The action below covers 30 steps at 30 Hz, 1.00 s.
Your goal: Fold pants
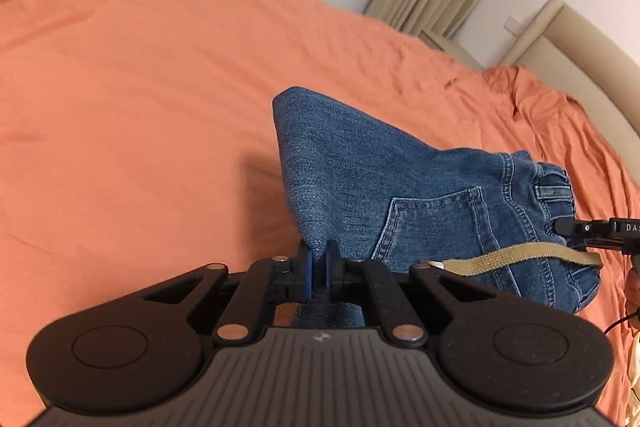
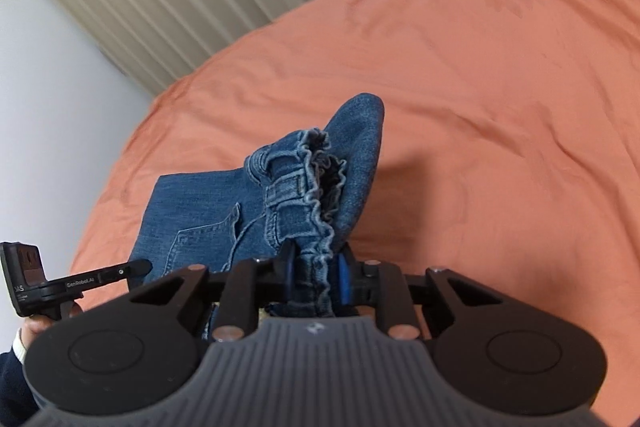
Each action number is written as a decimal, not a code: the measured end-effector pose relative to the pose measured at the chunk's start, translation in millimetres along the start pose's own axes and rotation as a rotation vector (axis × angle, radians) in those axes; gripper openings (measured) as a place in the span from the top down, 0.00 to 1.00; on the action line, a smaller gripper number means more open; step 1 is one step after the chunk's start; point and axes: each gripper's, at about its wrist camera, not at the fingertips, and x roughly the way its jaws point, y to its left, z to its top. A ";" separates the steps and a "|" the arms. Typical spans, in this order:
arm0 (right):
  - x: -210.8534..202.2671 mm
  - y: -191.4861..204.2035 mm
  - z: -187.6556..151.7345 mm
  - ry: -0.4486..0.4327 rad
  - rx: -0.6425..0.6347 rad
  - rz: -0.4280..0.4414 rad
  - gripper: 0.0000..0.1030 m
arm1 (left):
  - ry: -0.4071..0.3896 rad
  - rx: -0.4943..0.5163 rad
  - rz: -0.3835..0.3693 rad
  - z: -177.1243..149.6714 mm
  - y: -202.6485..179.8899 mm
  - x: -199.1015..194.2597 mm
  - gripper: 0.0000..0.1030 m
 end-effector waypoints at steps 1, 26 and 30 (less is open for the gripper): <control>0.7 12.4 0.4 0.007 0.002 0.014 0.84 | -0.005 -0.005 0.004 1.7 8.1 -12.4 0.94; 200.6 110.1 -78.3 0.236 0.108 0.131 0.83 | 0.109 -0.145 0.229 -32.7 203.3 -32.6 0.92; 218.4 106.1 -84.1 0.232 0.168 0.113 0.80 | 0.121 -0.177 0.212 -37.7 213.7 -22.3 0.85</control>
